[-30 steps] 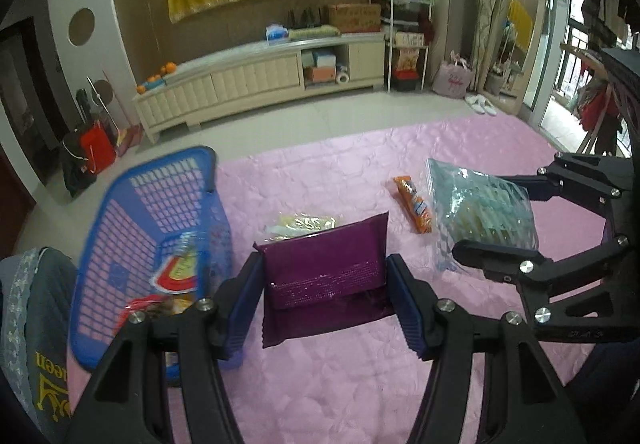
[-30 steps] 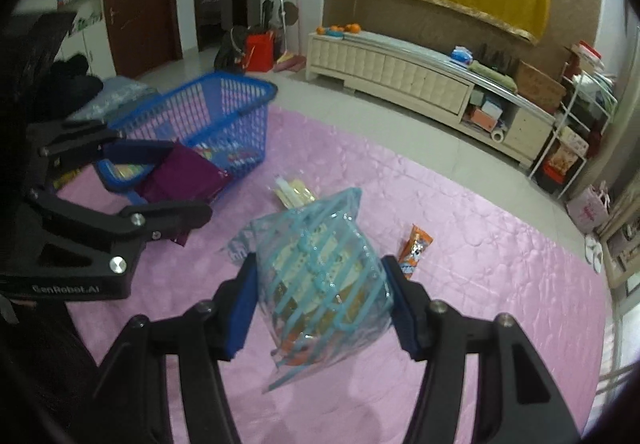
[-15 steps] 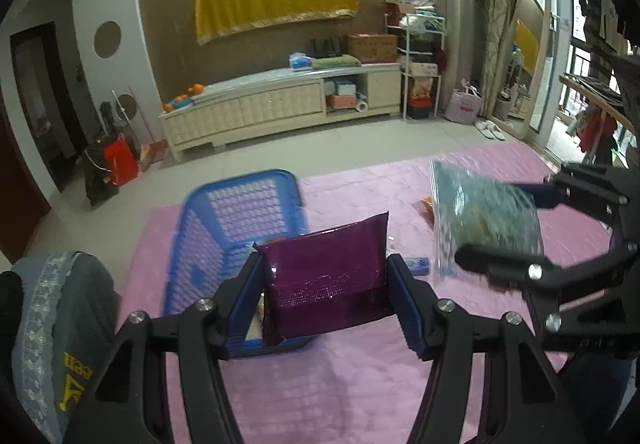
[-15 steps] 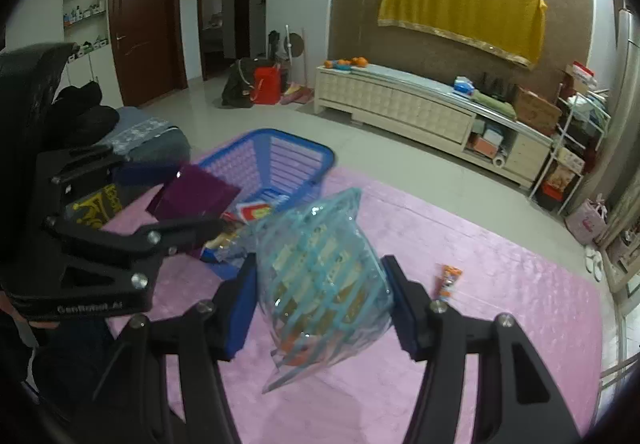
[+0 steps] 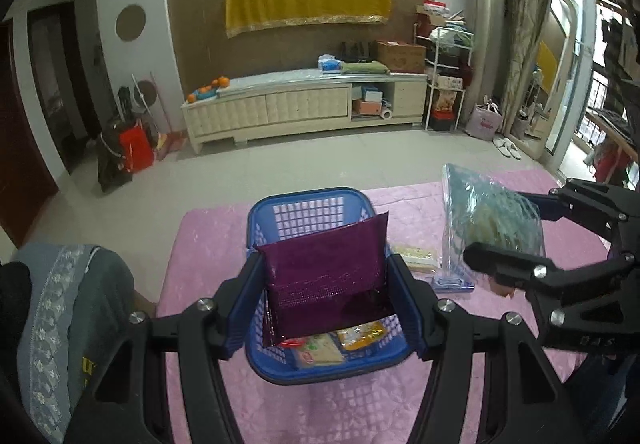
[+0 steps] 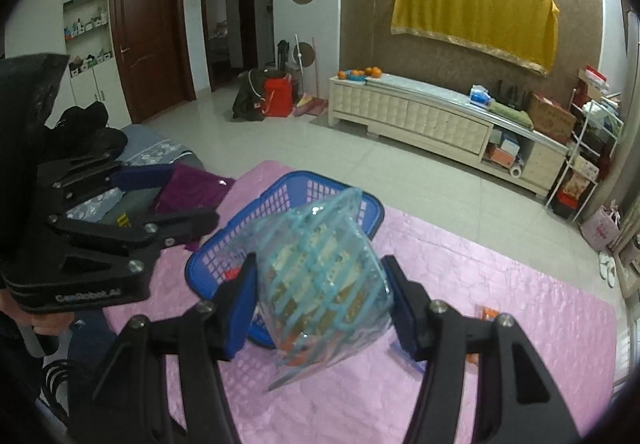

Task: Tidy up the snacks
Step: 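Carry the purple pack and clear snack bag over the blue basket, then open left tool to drop purple pack while right tool lowers and releases snack bag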

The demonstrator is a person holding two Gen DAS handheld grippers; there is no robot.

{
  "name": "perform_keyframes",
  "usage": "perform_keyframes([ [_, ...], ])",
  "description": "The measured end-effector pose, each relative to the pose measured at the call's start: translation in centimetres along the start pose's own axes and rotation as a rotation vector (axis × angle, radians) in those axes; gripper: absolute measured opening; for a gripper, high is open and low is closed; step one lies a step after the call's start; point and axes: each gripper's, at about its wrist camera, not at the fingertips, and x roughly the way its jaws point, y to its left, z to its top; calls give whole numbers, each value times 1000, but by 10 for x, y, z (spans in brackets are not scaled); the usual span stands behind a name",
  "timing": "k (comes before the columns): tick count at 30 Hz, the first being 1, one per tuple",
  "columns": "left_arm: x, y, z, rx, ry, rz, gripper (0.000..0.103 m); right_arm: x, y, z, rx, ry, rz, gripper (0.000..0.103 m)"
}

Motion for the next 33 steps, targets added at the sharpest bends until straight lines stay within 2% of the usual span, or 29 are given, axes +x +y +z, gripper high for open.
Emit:
perform_keyframes([
  [5,18,19,1,-21,36,5,59,26,-3,13,41,23,17,64],
  [15,78,37,-12,-52,145,-21,59,87,-7,0,88,116,41,64],
  [24,130,44,-18,-67,223,-33,60,122,-17,-8,97,171,38,64],
  [28,144,46,-15,-63,246,-11,60,129,-20,-7,95,176,32,64],
  [33,146,45,-8,-48,254,36,80,129,-22,-10,94,184,37,64],
])
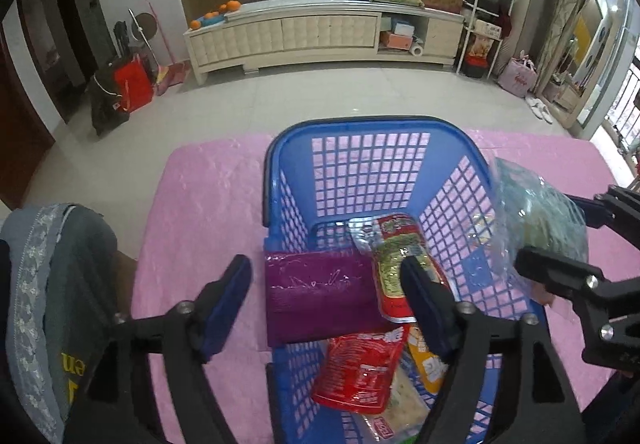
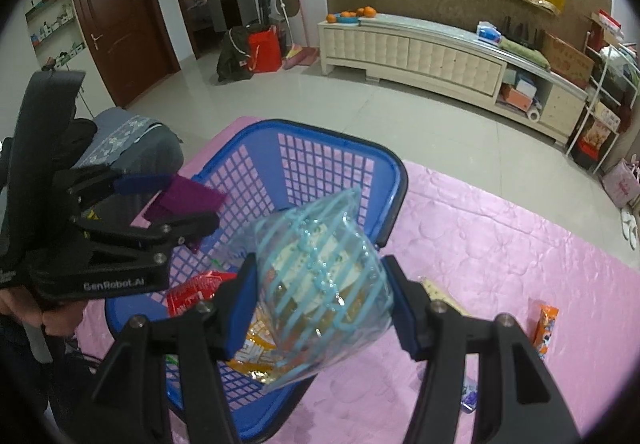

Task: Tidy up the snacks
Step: 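Open left tool to drop purple pack while right tool lowers and releases snack bag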

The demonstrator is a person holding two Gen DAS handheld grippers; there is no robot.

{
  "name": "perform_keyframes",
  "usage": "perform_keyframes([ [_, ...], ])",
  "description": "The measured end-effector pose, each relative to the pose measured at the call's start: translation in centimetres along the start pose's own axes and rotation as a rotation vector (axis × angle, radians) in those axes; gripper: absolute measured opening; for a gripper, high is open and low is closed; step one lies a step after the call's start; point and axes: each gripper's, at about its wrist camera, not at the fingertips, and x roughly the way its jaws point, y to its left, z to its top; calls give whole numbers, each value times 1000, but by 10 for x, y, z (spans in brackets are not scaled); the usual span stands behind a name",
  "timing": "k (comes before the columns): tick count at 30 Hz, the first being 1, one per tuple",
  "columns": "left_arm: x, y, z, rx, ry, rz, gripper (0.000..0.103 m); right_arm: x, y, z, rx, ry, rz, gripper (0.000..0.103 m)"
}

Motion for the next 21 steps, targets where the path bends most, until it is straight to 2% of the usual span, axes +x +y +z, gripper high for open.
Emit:
perform_keyframes([
  [7,-27,14,-5,-49,-31,-12,80,-7,2,-1,1,2,-3,64],
  [15,-64,27,-16,-54,-74,-3,80,-23,16,4,17,-20,18,64],
  [21,-74,32,-37,-70,-55,8,80,-29,38,5,-15,-31,56,64],
])
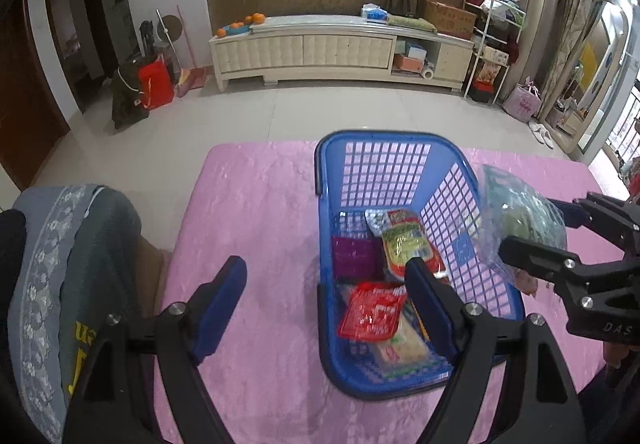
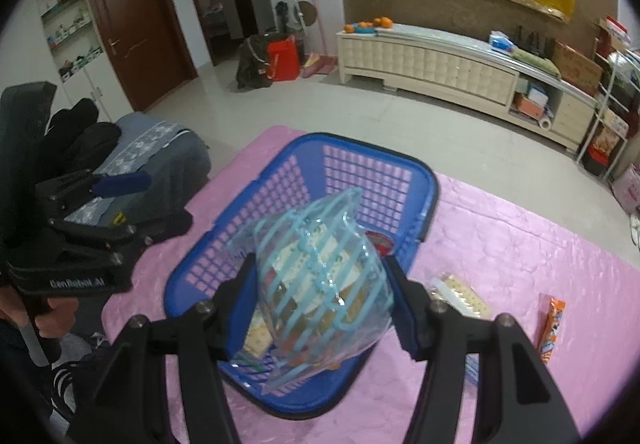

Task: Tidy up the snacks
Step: 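Open left tool to drop purple pack while right tool lowers and releases snack bag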

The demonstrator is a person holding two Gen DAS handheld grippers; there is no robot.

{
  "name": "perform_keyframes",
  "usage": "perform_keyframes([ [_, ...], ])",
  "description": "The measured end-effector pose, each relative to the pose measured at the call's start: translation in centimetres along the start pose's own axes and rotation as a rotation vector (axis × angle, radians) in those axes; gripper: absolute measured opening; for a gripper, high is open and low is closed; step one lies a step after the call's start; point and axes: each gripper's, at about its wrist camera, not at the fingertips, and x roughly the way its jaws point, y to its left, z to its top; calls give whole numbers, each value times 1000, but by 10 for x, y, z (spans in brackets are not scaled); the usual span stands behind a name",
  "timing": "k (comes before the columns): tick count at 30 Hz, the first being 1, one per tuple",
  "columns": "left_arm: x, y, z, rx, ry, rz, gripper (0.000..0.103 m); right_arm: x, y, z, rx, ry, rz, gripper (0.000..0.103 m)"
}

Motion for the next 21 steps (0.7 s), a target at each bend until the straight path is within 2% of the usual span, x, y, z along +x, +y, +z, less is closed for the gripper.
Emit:
perform_keyframes([
  [11,8,6,-20,-26,33,-19,80,35,20,-6,-1,102,32,64],
  [21,21,16,-29,-44,67,-17,80,64,19,-24,9,197,1,65],
])
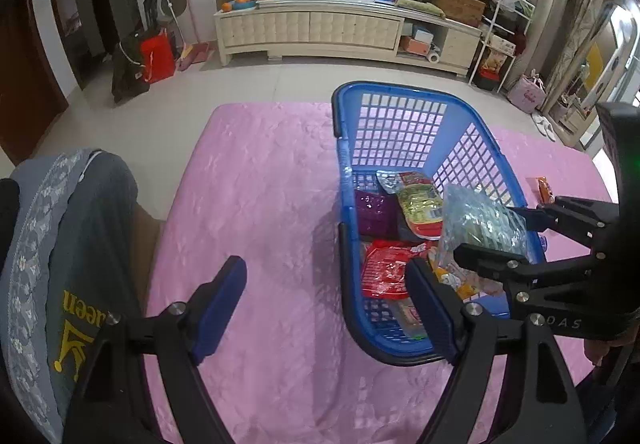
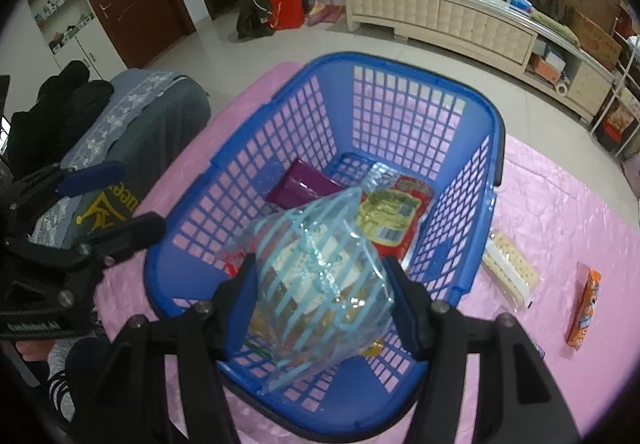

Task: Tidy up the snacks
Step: 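Open left tool to drop purple pack while right tool lowers and releases snack bag, then move both open tools back over the remaining snacks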

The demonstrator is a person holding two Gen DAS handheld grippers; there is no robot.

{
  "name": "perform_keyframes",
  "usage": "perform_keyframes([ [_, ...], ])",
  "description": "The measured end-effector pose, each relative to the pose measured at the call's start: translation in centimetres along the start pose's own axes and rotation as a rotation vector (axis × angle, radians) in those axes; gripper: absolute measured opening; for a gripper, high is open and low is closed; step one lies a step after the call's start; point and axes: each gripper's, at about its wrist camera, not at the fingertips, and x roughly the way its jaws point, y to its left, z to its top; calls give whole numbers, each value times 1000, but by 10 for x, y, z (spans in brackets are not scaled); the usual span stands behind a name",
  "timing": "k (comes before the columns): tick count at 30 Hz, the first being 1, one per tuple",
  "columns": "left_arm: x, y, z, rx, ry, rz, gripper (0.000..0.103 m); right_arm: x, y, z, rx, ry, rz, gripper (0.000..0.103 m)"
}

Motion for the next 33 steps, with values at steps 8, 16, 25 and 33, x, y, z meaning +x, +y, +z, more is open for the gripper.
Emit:
perform_keyframes([
  [8,-12,-3,-15,-21,-18,2,80,0,3,-6,-3,17,-1,79],
  [16,-43,-21,-23,11,-64,10,81,-39,16,-20,-52,-39,14,85],
  [25,-85,-57,-26,48,-141,-5,82,-109,-2,-34,14,-147,-7,85],
  [33,-98,-111,-23,113,-160,-49,83,-149,-28,-60,15,-210,-40,85],
])
